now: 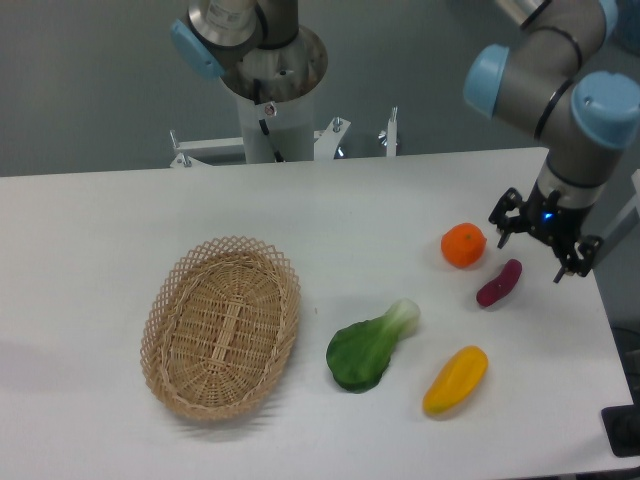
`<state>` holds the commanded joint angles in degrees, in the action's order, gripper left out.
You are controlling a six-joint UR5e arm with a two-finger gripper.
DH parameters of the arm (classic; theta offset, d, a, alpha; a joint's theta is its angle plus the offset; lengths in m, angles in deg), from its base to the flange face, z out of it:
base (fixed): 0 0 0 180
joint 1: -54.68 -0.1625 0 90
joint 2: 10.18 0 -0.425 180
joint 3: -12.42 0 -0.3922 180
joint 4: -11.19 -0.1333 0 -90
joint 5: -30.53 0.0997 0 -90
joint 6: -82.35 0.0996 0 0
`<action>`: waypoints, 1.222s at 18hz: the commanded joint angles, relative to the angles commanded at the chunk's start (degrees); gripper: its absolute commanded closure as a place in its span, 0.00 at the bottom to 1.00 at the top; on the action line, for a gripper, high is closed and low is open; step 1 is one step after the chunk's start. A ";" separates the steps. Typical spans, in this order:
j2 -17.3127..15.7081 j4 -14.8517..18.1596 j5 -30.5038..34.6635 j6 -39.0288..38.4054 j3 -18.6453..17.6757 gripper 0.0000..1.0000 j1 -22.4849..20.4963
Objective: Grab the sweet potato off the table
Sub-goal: 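Move the open gripper over the purple sweet potato, then lower the gripper around the sweet potato and close it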
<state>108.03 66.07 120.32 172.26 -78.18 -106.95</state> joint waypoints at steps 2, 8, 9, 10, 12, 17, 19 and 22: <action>1.67 -4.59 5.46 0.00 -1.33 0.00 1.05; 2.55 -10.31 4.96 -2.37 -5.64 0.00 1.41; 2.82 -10.67 4.00 -2.55 -5.64 0.00 1.49; 2.82 -10.76 3.46 -2.72 -5.64 0.00 1.50; 2.82 -10.93 3.46 -2.72 -6.34 0.00 1.49; 3.17 -11.29 3.37 -2.72 -6.87 0.00 2.02; 3.69 -11.46 3.37 -2.81 -6.87 0.00 2.46; 3.78 -13.13 3.37 -2.64 -7.83 0.00 2.64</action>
<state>111.82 52.94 123.69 169.62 -86.01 -104.31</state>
